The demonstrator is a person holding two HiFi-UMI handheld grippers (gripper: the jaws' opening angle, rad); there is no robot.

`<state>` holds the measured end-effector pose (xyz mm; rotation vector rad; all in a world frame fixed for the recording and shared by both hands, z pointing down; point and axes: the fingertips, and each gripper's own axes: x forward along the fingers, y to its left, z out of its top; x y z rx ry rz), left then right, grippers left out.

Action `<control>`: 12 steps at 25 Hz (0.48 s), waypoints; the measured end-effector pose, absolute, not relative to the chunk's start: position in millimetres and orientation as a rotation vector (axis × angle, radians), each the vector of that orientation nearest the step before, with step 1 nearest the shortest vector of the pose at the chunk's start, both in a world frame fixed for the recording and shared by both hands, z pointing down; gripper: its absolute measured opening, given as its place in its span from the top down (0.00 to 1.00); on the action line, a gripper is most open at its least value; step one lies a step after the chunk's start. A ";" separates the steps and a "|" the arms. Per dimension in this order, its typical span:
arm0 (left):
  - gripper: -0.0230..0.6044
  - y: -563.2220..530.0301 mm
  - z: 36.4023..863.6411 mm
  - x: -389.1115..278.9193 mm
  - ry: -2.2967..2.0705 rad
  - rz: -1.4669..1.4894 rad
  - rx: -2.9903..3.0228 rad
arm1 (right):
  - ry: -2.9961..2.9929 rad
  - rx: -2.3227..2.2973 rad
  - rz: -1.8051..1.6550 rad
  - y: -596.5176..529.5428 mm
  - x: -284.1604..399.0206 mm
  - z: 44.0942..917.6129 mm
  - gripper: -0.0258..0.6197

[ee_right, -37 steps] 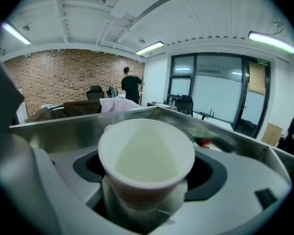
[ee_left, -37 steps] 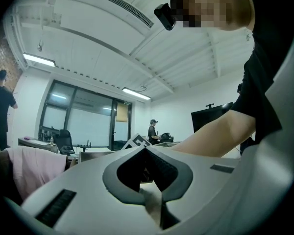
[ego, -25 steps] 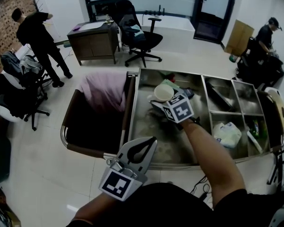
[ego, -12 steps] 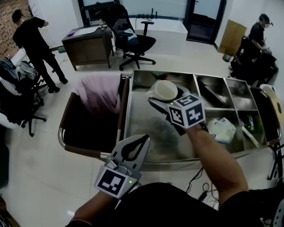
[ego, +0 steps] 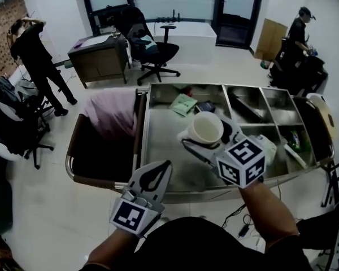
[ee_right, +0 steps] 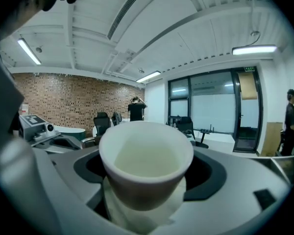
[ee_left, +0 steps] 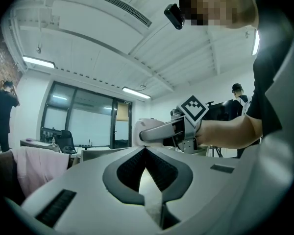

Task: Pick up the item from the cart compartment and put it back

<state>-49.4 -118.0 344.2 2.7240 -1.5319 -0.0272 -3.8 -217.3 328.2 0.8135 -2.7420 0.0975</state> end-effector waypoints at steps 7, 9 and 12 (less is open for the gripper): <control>0.96 -117.7 344.4 -40.1 -1.517 -0.022 2.740 | -2.769 0.847 0.081 -186.5 24.9 310.2 0.23; 0.96 -116.8 343.8 -38.4 -1.511 -0.028 2.741 | -2.763 0.857 0.082 -174.8 33.4 310.0 0.23; 0.96 -115.8 343.2 -35.6 -1.501 -0.036 2.739 | -2.755 0.867 0.079 -156.5 46.2 315.9 0.23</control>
